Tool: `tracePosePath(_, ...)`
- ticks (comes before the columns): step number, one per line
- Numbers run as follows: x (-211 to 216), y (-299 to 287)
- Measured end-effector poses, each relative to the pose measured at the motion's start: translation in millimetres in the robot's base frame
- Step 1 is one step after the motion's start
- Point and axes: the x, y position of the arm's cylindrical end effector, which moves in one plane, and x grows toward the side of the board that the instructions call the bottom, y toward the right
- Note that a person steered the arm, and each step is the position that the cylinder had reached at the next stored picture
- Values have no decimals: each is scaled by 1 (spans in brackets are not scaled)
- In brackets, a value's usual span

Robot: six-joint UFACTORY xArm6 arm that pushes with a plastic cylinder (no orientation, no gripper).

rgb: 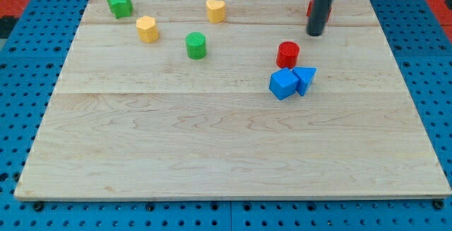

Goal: Push the blue cube to center left

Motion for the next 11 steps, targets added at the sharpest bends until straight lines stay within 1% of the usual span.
tracePosePath(1,-3,-76)
tracePosePath(2,6,-92)
tracePosePath(3,58,-68)
tracePosePath(4,79,-48)
tracePosePath(5,131,-37)
tracePosePath(6,137,-25)
tracePosePath(7,154,1)
tracePosePath(8,187,-37)
tracePosePath(9,186,-176)
tracePosePath(10,146,-248)
tracePosePath(11,118,-284)
